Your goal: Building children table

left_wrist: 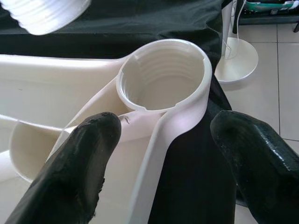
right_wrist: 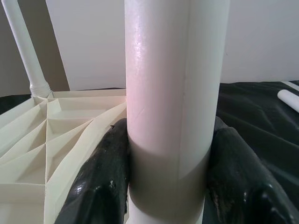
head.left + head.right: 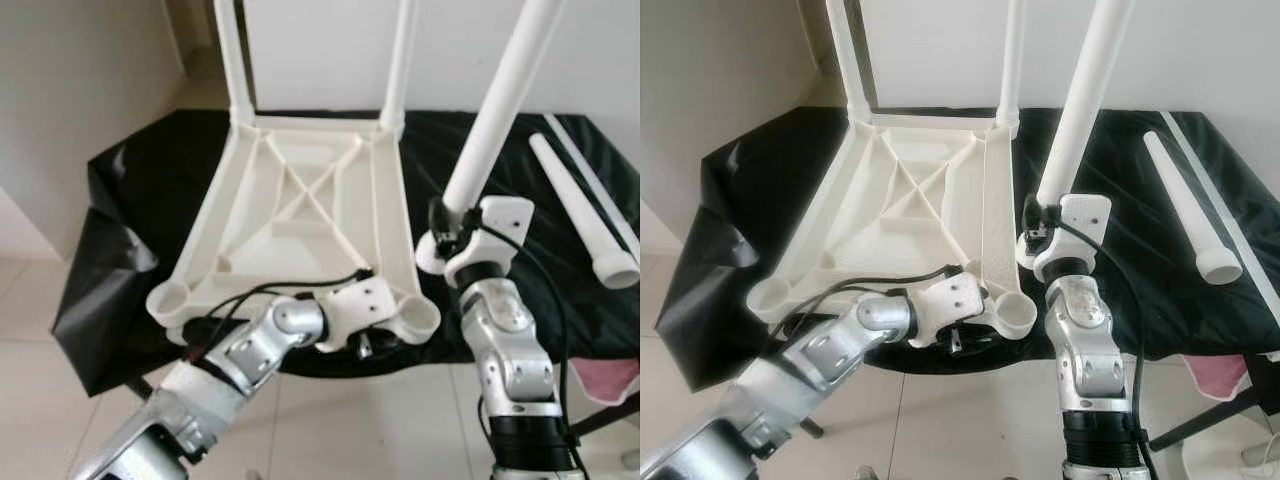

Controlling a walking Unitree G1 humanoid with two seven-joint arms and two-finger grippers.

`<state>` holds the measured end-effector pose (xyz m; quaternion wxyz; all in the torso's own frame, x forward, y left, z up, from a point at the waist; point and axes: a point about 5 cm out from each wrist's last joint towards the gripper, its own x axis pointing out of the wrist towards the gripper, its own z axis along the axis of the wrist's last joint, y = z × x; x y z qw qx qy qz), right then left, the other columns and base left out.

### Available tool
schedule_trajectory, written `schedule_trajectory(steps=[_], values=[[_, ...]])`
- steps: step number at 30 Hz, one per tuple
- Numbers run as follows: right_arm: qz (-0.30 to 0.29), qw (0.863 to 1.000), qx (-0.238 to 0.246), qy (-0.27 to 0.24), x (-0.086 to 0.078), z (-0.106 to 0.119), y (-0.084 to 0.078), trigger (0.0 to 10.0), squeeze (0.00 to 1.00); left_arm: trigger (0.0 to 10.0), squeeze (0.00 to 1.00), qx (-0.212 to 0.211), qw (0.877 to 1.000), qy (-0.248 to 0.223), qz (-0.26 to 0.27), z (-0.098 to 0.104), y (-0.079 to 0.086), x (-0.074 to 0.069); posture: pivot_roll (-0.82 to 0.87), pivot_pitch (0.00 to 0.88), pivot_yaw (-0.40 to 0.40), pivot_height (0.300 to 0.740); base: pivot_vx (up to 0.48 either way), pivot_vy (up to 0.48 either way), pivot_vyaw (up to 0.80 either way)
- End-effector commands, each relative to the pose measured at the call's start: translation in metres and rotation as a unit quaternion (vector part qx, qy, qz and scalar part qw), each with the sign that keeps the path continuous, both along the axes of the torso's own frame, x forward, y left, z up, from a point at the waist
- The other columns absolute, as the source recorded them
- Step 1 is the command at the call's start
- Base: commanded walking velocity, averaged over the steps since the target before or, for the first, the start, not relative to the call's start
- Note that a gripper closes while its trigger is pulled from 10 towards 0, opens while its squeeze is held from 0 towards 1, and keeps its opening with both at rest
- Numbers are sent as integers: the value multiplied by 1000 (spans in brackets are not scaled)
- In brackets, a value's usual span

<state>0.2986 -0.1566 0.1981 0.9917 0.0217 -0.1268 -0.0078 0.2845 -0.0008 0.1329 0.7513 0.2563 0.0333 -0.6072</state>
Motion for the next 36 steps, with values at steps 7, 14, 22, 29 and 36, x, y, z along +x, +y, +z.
schedule_trajectory(steps=[7, 14, 22, 29, 36], values=[[1, 1000, 0, -3, 2, 5, 2, 10000, 0, 10000, 0, -15, 997, -30, 67, 4, -25, 15, -99, 39, -14, 740, 0, 0, 0], [0, 1000, 0, -2, 2, 3, 2, 10000, 0, 10000, 0, -7, 995, -49, 89, 5, -54, 21, -102, 42, -16, 740, 0, 0, 0], [0, 1000, 0, -6, -4, 2, -1, 10000, 0, 10000, 0, -22, 993, -60, 101, 11, -55, 26, -112, 47, -10, 740, 0, 0, 0], [-3, 1000, -5, 0, -10, -4, -7, 10000, 0, 10000, 0, -11, 994, -62, 92, 1, -40, 24, -97, 51, -16, 740, 0, 0, 0], [2, 1000, -2, -7, -5, 0, -2, 10000, 0, 10000, 0, 28, 985, -85, 148, -5, -39, 39, -92, 48, -20, 740, 0, 0, 0]])
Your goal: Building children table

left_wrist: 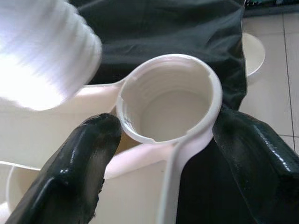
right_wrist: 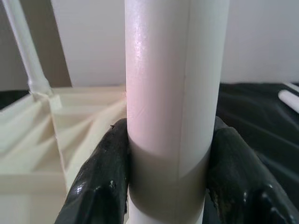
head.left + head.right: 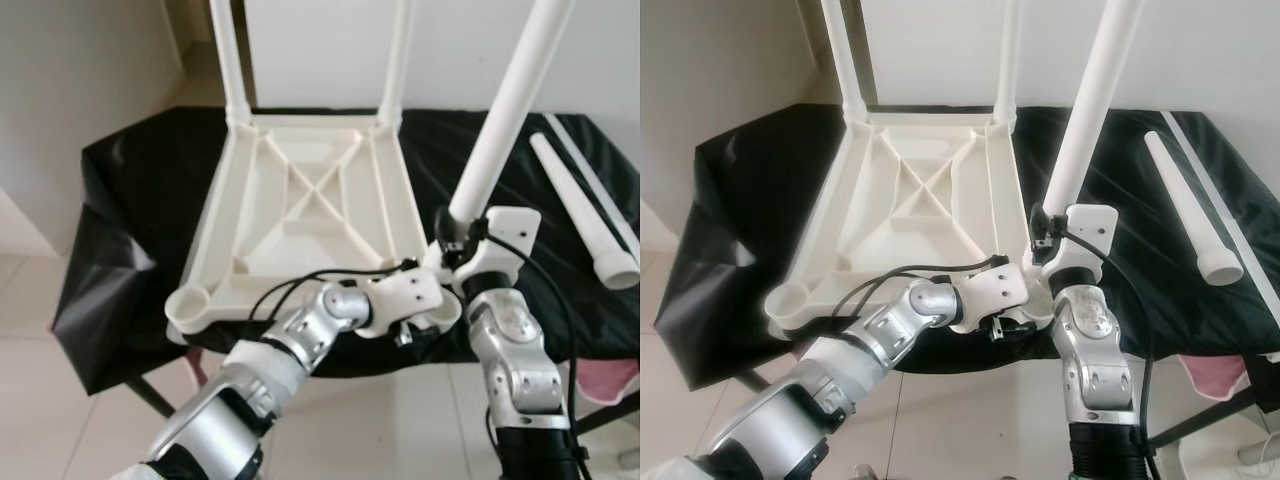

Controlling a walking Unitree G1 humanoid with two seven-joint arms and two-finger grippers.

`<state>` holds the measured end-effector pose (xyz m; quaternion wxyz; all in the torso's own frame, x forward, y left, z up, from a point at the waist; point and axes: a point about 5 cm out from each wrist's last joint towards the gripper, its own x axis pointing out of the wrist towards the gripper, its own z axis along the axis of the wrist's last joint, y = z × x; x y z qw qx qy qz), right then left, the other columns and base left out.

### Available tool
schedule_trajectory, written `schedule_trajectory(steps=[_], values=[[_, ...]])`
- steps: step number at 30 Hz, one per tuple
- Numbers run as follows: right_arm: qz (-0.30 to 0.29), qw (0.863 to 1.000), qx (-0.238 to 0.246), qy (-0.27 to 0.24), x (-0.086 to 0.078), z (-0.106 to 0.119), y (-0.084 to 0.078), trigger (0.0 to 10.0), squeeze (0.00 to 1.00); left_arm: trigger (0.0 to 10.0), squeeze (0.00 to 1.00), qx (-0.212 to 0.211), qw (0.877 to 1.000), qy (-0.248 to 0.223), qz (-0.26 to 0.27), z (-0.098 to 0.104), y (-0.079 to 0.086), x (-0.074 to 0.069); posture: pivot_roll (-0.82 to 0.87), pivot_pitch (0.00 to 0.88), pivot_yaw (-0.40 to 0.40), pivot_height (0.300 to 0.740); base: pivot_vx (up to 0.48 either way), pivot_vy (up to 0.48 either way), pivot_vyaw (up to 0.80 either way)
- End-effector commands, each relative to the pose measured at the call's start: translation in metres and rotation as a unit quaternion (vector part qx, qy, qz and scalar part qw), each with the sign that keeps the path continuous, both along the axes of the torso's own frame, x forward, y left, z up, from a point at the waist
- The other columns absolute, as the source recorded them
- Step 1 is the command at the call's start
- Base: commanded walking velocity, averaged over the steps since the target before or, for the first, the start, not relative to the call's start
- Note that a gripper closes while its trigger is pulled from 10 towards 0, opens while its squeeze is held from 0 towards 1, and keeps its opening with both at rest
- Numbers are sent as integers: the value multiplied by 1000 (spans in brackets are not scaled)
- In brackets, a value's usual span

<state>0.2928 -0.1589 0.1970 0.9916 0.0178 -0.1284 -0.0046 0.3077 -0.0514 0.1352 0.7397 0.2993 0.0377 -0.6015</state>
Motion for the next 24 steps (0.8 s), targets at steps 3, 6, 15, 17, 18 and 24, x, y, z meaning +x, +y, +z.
schedule_trajectory(steps=[3, 6, 15, 17, 18, 24], values=[[2, 1000, 5, -7, 2, 2, 2, 10000, 0, 10000, 0, -8, 977, -82, 195, -3, 14, 27, -89, 46, -24, 740, 0, 0, 0], [3, 1000, 6, -7, 3, 2, 2, 10000, 0, 10000, 0, -5, 970, -93, 223, 0, 18, 34, -91, 46, -23, 740, 0, 0, 0], [5, 1000, 12, -15, 2, 4, 2, 10000, 0, 10000, 0, 0, 929, -170, 329, 23, 47, 66, -95, 40, -19, 740, 0, 0, 0], [7, 1000, 14, -18, 1, 4, 2, 10000, 0, 10000, 0, -20, 921, -177, 348, 27, 51, 69, -98, 40, -16, 740, 0, 0, 0], [8, 1000, 14, -19, 1, 4, 2, 10000, 0, 10000, 0, -27, 919, -177, 353, 28, 52, 70, -98, 40, -16, 740, 0, 0, 0], [8, 1000, 20, -19, -3, 0, 1, 10000, 0, 10000, 0, -173, 954, -82, 230, 42, 33, 50, -89, 39, -9, 740, 0, 0, 0]])
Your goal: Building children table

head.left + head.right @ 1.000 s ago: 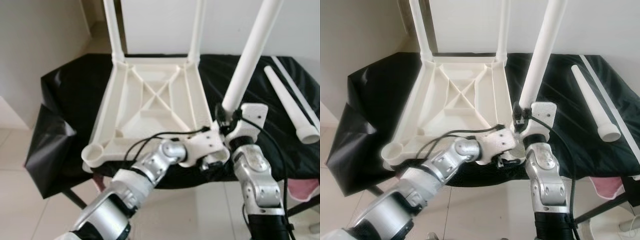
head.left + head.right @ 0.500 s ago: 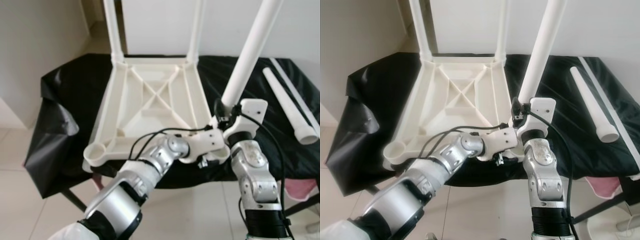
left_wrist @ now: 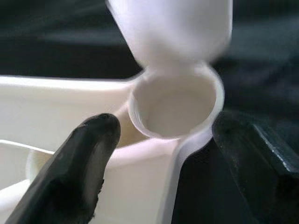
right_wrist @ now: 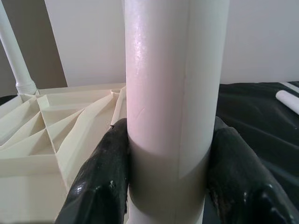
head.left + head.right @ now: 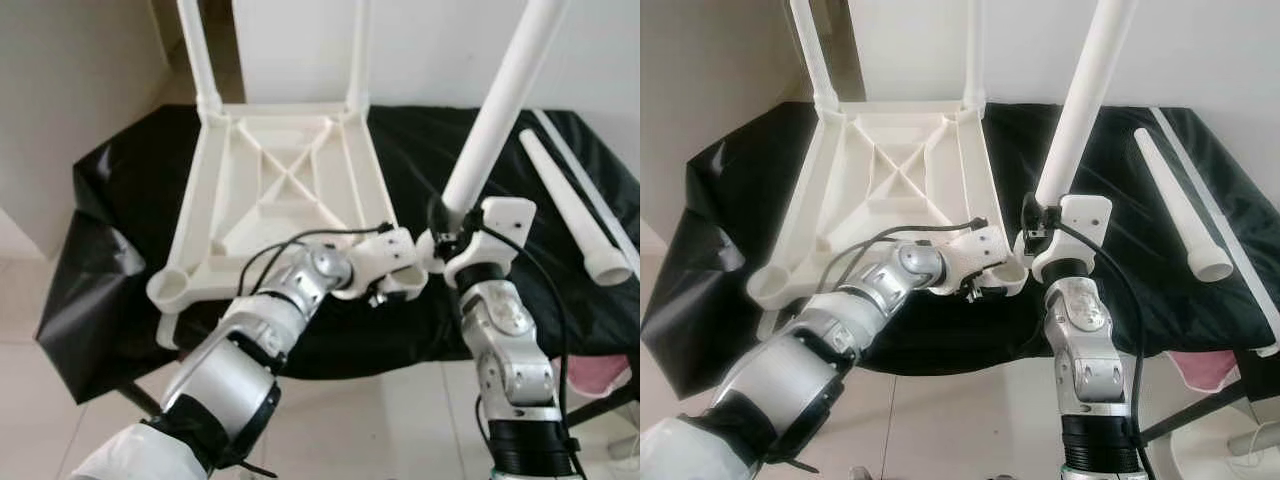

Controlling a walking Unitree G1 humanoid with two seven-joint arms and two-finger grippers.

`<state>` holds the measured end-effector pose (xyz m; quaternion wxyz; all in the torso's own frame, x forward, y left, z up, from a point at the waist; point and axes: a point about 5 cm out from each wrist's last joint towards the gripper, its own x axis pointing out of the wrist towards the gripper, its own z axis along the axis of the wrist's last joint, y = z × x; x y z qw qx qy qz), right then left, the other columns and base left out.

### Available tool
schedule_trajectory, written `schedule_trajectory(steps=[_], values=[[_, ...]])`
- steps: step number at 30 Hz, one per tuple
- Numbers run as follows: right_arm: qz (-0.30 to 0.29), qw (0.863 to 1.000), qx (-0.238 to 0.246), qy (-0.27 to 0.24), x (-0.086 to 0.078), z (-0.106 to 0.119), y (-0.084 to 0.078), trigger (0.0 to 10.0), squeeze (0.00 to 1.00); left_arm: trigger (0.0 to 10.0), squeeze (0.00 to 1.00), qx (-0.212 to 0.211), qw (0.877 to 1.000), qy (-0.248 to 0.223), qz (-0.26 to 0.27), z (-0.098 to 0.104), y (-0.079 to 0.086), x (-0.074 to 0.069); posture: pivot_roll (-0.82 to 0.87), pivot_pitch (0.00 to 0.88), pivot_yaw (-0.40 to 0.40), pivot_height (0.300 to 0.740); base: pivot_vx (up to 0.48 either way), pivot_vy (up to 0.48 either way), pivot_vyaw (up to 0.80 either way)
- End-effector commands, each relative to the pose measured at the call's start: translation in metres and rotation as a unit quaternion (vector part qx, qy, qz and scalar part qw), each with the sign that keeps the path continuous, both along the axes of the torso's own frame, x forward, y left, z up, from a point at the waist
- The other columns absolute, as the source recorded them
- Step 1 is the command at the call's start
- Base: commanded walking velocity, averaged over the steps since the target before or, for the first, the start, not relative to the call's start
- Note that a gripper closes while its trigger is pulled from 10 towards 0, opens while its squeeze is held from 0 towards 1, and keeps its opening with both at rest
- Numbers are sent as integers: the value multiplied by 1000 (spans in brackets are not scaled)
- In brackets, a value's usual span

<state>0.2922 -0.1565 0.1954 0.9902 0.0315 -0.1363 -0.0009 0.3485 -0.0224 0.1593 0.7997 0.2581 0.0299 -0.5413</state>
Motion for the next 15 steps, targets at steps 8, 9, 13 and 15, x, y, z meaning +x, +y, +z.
schedule_trajectory(steps=[8, 9, 13, 15], values=[[14, 1000, 15, -17, -2, -1, 2, 10000, 0, 10000, 0, -187, 981, -43, -18, 20, -9, -37, -72, 31, -14, 740, 0, 0, 0], [14, 1000, 15, -17, -2, -1, 2, 10000, 0, 10000, 0, -187, 981, -43, -18, 20, -9, -37, -72, 31, -14, 740, 0, 0, 0], [21, 999, 17, -23, -2, -1, 3, 10000, 0, 10000, 0, -180, 982, -30, -46, 9, -2, -50, -63, 27, -17, 740, 0, 0, 0], [23, 999, 16, -24, -1, -1, 3, 10000, 0, 10000, 0, -161, 985, -26, -53, 3, 5, -54, -61, 25, -18, 740, 0, 0, 0]])
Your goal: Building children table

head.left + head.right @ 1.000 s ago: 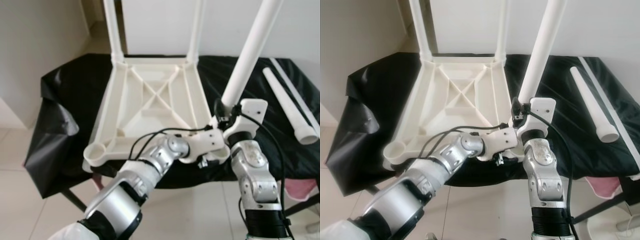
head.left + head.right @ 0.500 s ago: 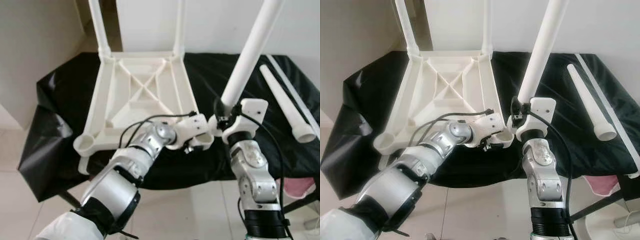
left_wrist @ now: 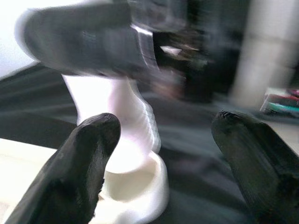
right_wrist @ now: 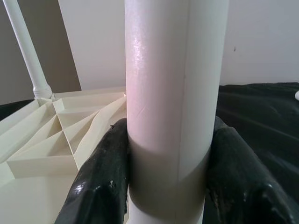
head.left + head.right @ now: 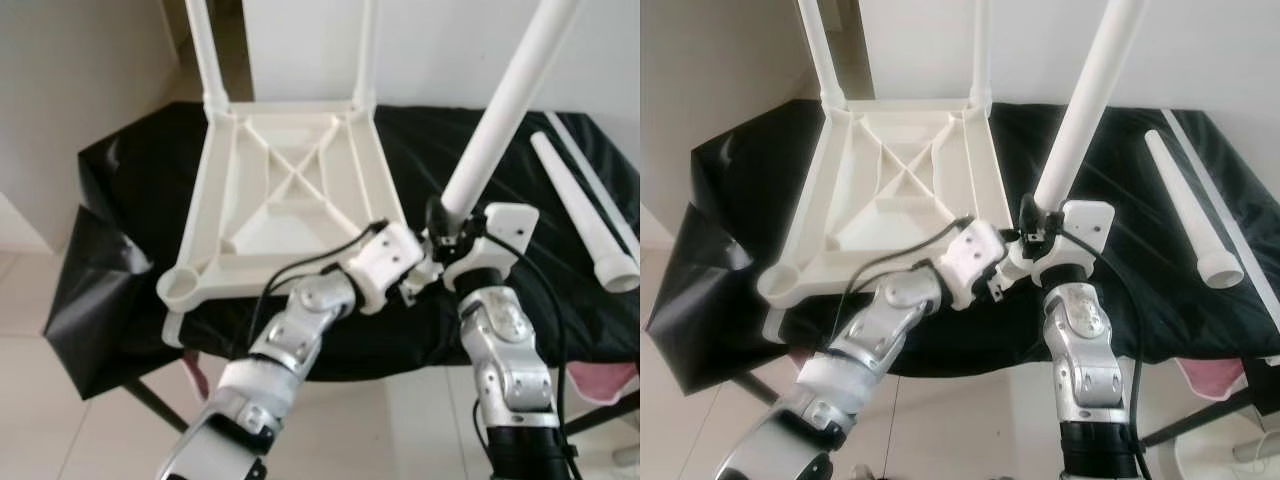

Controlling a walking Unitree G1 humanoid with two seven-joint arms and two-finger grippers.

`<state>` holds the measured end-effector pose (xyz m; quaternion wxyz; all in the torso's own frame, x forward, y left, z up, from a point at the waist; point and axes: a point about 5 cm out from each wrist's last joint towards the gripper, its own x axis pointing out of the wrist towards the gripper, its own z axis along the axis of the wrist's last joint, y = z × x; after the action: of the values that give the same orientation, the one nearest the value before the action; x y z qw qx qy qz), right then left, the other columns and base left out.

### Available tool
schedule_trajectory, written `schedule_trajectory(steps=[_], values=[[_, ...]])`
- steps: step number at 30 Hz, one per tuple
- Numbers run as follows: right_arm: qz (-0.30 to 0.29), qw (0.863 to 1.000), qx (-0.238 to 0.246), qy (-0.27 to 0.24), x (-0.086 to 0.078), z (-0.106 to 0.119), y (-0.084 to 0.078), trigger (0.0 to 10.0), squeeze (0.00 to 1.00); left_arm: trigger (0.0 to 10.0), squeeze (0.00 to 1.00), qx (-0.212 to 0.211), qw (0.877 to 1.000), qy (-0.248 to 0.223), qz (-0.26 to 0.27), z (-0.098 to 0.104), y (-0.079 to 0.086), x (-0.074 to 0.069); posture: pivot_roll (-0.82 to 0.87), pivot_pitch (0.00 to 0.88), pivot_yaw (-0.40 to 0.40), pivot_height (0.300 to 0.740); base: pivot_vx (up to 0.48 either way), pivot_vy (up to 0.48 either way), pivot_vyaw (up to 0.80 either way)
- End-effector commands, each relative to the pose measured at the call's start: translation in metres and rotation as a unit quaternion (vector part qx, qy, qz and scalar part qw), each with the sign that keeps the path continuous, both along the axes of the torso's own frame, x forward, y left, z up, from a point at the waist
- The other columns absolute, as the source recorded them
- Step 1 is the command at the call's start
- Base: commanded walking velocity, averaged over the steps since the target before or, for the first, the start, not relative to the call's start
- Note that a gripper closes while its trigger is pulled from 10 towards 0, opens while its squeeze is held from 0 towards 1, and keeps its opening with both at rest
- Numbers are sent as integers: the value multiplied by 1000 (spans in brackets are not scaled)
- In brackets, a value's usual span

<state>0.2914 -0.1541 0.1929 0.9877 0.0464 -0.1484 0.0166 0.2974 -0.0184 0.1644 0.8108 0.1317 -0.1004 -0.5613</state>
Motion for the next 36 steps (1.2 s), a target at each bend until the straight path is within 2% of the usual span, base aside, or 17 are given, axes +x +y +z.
schedule_trajectory(steps=[1, 6, 7, 11, 14, 19, 23, 28, 32, 36], values=[[5, 1000, 1, -10, 0, 1, 1, 10000, 0, 10000, 0, 30, 999, 2, -18, -5, 5, -6, -61, 25, -18, 740, 0, 0, 0], [3, 1000, -7, -7, 0, -2, -1, 10000, 0, 10000, 0, 53, 998, 5, -26, -11, 20, -13, -58, 26, -19, 740, 0, 0, 0], [1, 1000, -8, -5, 0, -4, -3, 10000, 0, 10000, 0, 63, 998, 13, -25, -15, 28, -15, -53, 29, -21, 740, 0, 0, 0], [2, 1000, -9, -3, 0, -7, -3, 10000, 0, 10000, 0, 82, 996, 22, -17, -21, 35, -17, -51, 31, -20, 740, 0, 0, 0], [7, 1000, -8, 3, 1, -13, -4, 10000, 0, 10000, 0, 99, 994, 56, -2, -29, 45, -16, -52, 35, -18, 740, 0, 0, 0], [18, 1000, -16, 12, 11, -21, -2, 10000, 0, 10000, 0, 74, 992, 100, 6, -24, 54, -13, -54, 44, -11, 740, 0, 0, 0], [25, 999, -25, 15, 13, -24, -1, 10000, 0, 10000, 0, 68, 993, 95, 11, -19, 55, -13, -47, 48, -13, 740, 0, 0, 0], [48, 997, -42, 30, 12, -35, 1, 10000, 0, 10000, 0, 54, 993, 94, 41, -10, 61, -9, -42, 52, -16, 740, 0, 0, 0], [60, 996, -54, 31, 11, -39, 0, 10000, 0, 10000, 0, 28, 993, 104, 58, 1, 65, -5, -42, 54, -17, 740, 0, 0, 0], [103, 989, -102, 27, 4, -44, 5, 10000, 0, 10000, 0, 17, 993, 95, 65, 11, 65, -4, -40, 56, -17, 740, 0, 0, 0]])
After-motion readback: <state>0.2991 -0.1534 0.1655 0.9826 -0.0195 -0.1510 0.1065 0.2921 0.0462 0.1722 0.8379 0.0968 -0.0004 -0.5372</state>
